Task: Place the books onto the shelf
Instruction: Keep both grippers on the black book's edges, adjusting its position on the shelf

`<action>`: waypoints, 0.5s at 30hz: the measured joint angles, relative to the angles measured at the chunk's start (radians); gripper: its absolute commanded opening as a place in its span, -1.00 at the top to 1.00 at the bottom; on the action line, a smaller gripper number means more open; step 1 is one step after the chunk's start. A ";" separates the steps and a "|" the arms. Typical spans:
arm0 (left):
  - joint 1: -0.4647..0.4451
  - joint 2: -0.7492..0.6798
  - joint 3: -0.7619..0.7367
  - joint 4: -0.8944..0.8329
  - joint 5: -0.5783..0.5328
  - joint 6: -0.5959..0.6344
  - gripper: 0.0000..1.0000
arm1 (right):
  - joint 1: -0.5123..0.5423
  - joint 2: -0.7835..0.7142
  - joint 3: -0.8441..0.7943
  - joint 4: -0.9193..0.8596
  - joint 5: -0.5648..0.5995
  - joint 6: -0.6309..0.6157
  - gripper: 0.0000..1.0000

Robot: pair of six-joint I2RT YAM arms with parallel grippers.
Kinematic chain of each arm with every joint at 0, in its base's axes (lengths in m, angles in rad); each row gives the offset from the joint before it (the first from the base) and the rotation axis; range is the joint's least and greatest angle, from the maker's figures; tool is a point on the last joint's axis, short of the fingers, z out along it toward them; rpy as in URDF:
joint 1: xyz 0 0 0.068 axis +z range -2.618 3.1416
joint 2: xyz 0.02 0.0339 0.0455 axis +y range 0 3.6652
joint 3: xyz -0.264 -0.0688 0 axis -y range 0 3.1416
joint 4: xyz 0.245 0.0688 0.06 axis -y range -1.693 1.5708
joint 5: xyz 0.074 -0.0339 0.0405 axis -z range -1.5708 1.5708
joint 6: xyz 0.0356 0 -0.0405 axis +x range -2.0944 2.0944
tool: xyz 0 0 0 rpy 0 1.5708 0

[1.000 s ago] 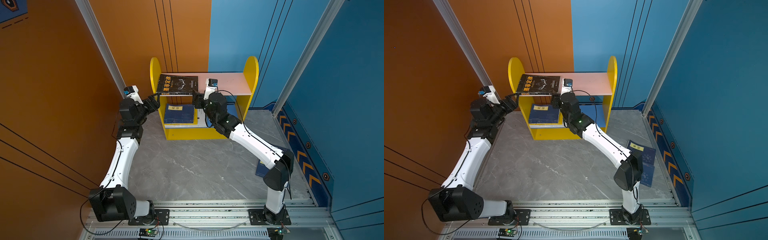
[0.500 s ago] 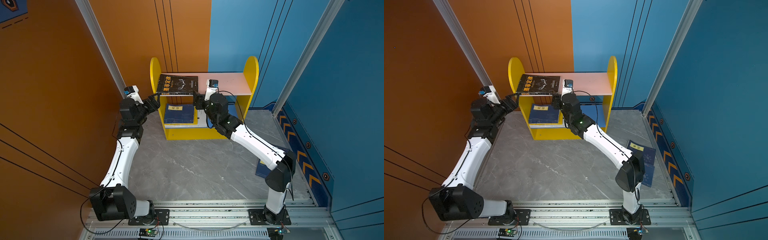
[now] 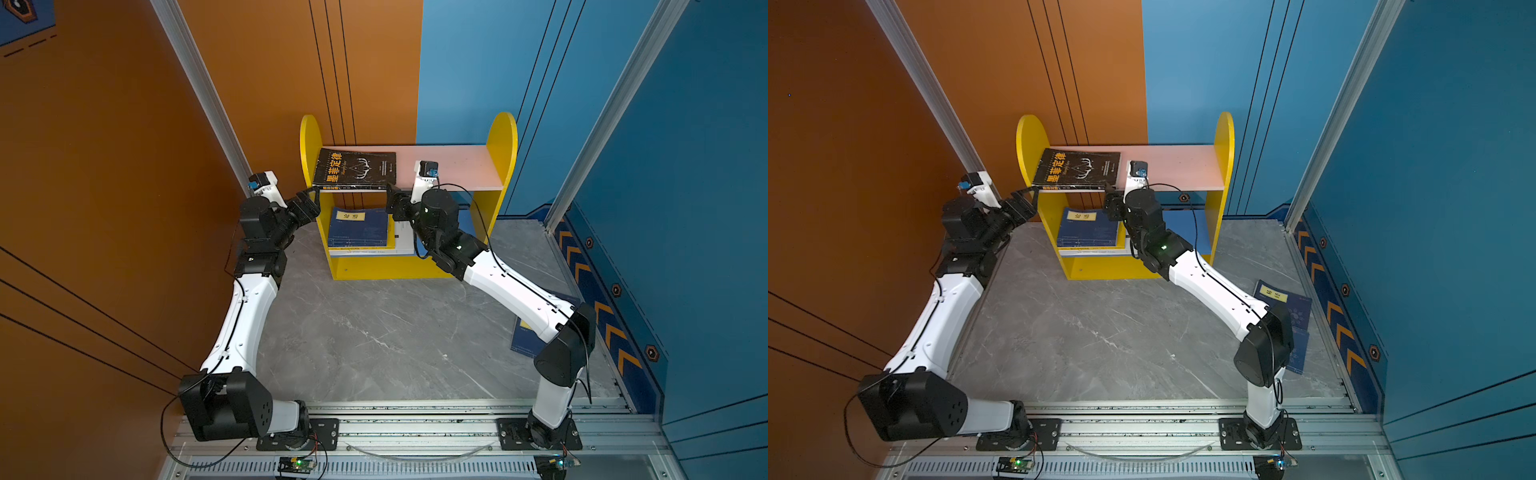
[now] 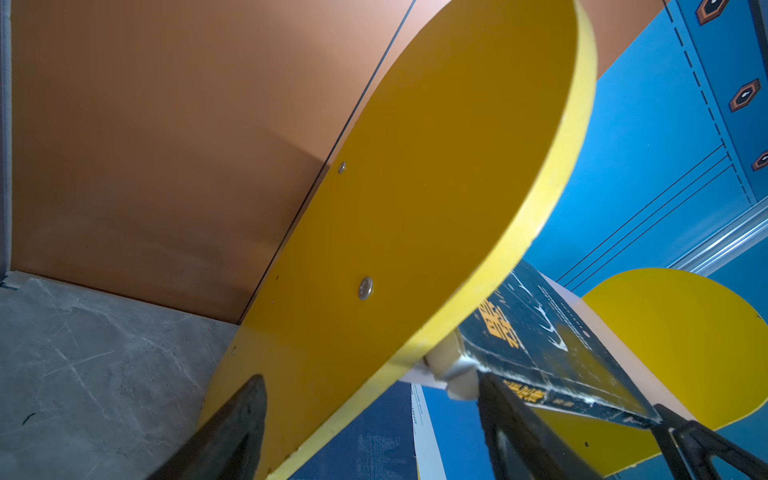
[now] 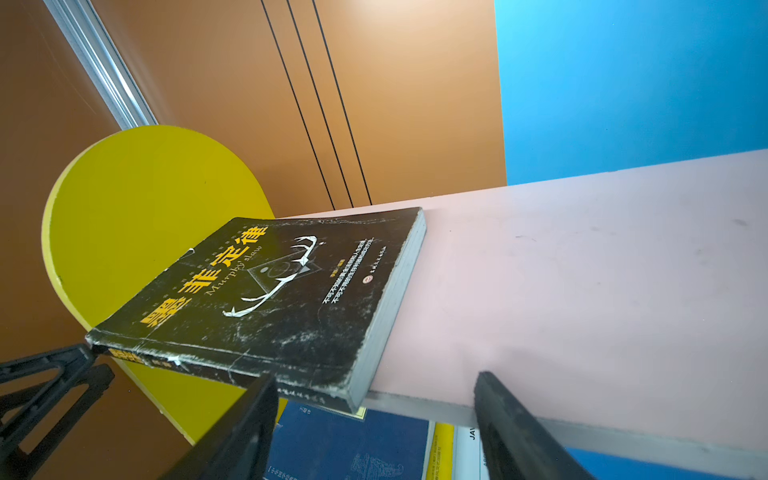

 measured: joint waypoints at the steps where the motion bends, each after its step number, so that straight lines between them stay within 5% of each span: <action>1: 0.000 0.001 0.000 0.000 0.000 0.000 -0.61 | 0.000 -0.002 -0.004 0.001 0.000 -0.002 -0.59; 15: 0.000 0.018 0.000 0.012 0.002 -0.004 -0.61 | 0.005 -0.019 -0.060 -0.057 0.029 -0.008 -0.55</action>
